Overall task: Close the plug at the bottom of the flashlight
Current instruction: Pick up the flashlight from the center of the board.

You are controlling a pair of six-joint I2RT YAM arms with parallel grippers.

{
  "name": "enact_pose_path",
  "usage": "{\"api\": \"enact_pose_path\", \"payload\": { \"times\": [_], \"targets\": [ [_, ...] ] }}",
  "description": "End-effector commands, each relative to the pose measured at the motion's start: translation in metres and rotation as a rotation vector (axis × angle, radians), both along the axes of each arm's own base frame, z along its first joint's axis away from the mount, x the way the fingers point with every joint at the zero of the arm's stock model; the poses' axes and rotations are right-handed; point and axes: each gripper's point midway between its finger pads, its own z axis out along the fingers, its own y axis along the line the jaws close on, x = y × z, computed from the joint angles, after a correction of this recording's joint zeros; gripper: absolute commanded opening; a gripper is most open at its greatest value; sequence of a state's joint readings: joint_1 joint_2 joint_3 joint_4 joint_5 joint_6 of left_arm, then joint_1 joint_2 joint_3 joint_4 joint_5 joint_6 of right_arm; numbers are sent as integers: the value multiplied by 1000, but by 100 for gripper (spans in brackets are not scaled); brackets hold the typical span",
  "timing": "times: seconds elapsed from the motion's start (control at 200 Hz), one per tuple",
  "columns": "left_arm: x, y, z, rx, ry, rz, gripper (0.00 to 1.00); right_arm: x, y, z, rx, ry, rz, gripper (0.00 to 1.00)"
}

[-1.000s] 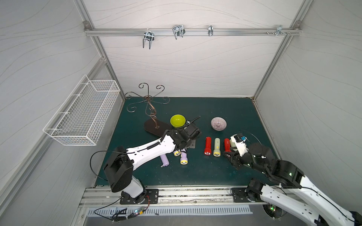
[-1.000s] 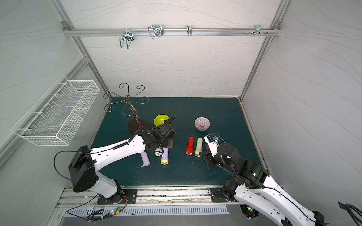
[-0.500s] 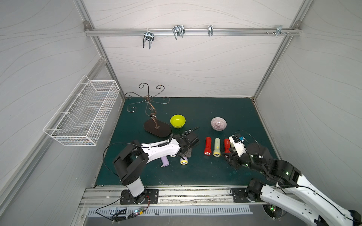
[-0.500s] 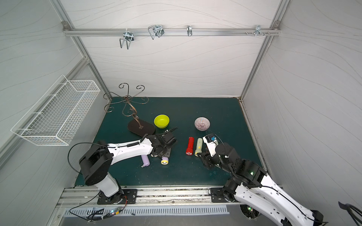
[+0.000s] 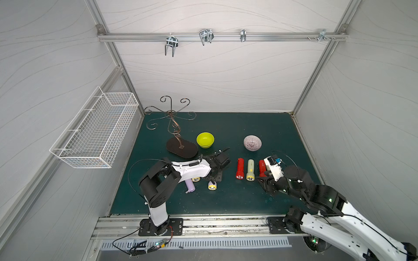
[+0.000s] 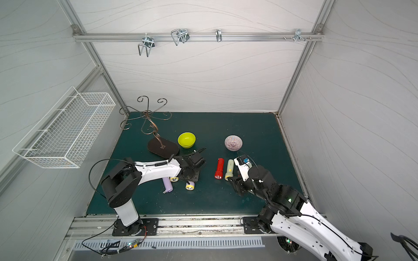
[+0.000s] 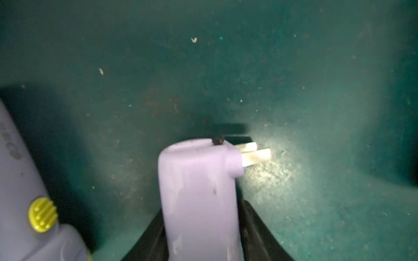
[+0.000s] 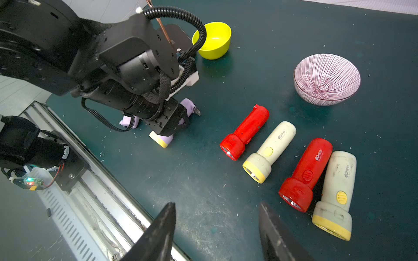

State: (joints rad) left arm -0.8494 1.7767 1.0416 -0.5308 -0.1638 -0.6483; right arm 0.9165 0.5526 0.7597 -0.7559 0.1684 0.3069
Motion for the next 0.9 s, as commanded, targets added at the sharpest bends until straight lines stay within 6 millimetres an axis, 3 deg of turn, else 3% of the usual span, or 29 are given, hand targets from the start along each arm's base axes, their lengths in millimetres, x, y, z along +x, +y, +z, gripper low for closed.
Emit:
{"api": "enact_pose_path", "payload": {
  "times": [0.0, 0.095, 0.19, 0.32, 0.47, 0.625, 0.75, 0.896],
  "targets": [
    [8, -6, -12, -28, -3, 1, 43, 3, 1, -1, 5, -5, -9, 60],
    [14, -8, -5, -38, -39, -10, 25, 2, 0, 0, 8, -5, -11, 60],
    [22, -13, 10, -74, -103, -29, 21, 2, -2, 2, 12, -9, -18, 60],
    [35, -26, 50, -180, -241, -90, 0, 3, -5, 6, 14, -23, -27, 60],
    [44, -40, 113, -326, -446, -185, 0, 4, -6, 15, 22, -51, -30, 60],
    [37, -56, 180, -486, -664, -357, 0, 4, 1, 31, 53, -103, 20, 62],
    [23, -61, 212, -537, -760, -497, 0, 0, 13, 56, 124, -174, 101, 64],
    [-6, -80, 231, -616, -796, -750, 0, -6, 31, 84, 199, -266, 220, 66]
  ]
}}
